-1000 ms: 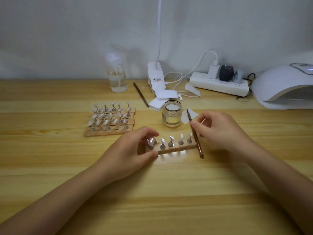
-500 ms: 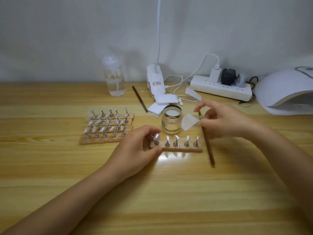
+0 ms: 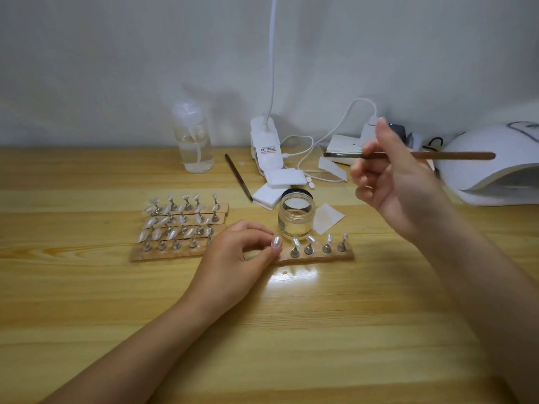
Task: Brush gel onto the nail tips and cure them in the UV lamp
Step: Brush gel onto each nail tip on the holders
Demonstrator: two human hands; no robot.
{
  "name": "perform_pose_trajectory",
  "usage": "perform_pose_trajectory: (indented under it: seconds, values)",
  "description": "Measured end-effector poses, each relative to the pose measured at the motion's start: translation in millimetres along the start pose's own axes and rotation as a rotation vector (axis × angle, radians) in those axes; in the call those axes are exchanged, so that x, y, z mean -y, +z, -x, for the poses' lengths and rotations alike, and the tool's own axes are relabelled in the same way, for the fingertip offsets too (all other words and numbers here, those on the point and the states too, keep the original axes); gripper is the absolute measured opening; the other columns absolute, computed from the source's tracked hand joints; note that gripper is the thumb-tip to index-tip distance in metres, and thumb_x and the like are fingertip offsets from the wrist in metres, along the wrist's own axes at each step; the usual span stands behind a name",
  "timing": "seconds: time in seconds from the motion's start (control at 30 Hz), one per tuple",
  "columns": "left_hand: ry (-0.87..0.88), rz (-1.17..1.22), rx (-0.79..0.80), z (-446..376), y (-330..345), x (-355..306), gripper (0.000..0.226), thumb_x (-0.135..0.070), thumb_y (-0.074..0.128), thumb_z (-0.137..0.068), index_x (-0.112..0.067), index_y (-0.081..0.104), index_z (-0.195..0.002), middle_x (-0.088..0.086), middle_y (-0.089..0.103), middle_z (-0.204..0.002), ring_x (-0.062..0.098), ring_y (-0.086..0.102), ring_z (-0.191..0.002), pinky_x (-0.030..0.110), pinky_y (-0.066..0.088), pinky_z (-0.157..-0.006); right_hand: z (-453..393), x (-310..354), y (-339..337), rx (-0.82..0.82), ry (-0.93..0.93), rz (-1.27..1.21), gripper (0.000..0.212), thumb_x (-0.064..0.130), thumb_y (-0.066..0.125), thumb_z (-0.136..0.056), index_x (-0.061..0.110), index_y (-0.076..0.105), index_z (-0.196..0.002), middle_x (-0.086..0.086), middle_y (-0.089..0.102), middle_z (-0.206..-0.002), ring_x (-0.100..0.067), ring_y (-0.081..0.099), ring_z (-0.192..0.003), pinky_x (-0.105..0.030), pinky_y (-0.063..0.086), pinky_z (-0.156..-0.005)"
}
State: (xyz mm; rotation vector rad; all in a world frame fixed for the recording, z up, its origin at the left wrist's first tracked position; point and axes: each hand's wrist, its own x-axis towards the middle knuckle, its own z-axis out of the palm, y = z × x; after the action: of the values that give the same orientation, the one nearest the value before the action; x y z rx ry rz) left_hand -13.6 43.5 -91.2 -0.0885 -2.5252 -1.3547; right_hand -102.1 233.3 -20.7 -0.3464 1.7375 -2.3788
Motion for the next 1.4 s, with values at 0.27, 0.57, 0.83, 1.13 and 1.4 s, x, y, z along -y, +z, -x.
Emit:
perform_pose_trajectory:
  seconds: [0.27,0.57,0.83,1.13,1.4]
  values:
    - [0.023,0.019,-0.014,2.1,2.1,1.5,0.009,-0.017,0.074,-0.073,-0.024,0.070,-0.077,-0.013,0.061,-0.085,-0.012,0.052,-0.070,0.001,0.034,-0.056,-17.1,-15.5,24.1,-0.056,-0.103,0.564,0.039,0.039,0.040,-0.096,0.016,0.043,-0.064,0.006,0.042,-0.035,-0.006,0.037,-0.035,-0.014,0.032,-0.039]
    - [0.018,0.013,-0.029,2.2,0.9,0.4,0.010,-0.014,0.074,-0.073,-0.019,0.073,-0.081,-0.014,0.061,-0.085,-0.015,0.050,-0.067,0.001,0.033,-0.057,-26.4,-38.1,29.6,-0.131,-0.401,0.933,0.045,0.043,0.068,-0.078,0.024,0.042,-0.047,0.016,0.045,-0.037,0.002,0.043,-0.042,-0.010,0.032,-0.045]
    - [0.061,-0.011,0.002,3.7,-0.6,-1.9,0.014,-0.011,0.075,-0.072,-0.014,0.072,-0.086,-0.011,0.062,-0.088,-0.015,0.050,-0.070,0.000,0.033,-0.060,-24.4,-44.8,32.0,-0.121,-0.428,1.055,0.045,0.048,0.069,-0.075,0.020,0.047,-0.049,0.008,0.046,-0.044,-0.006,0.044,-0.045,-0.023,0.033,-0.049]
    - [0.057,-0.015,0.000,3.4,-0.9,-1.8,0.014,-0.011,0.075,-0.072,-0.013,0.073,-0.086,-0.011,0.062,-0.087,-0.015,0.051,-0.069,-0.001,0.033,-0.060,-25.0,-29.6,25.6,-0.318,-0.435,0.816,0.049,0.050,0.069,-0.074,0.018,0.048,-0.044,0.005,0.052,-0.036,-0.002,0.050,-0.038,-0.015,0.040,-0.048]
    - [0.064,-0.018,-0.018,3.4,0.1,-2.2,0.015,-0.009,0.074,-0.072,-0.010,0.073,-0.087,-0.011,0.061,-0.088,-0.018,0.049,-0.066,-0.002,0.032,-0.060,-29.6,-33.1,12.2,-0.382,-0.354,0.728,0.054,0.049,0.067,-0.076,0.014,0.042,-0.045,0.007,0.050,-0.032,0.001,0.047,-0.037,-0.008,0.036,-0.047]
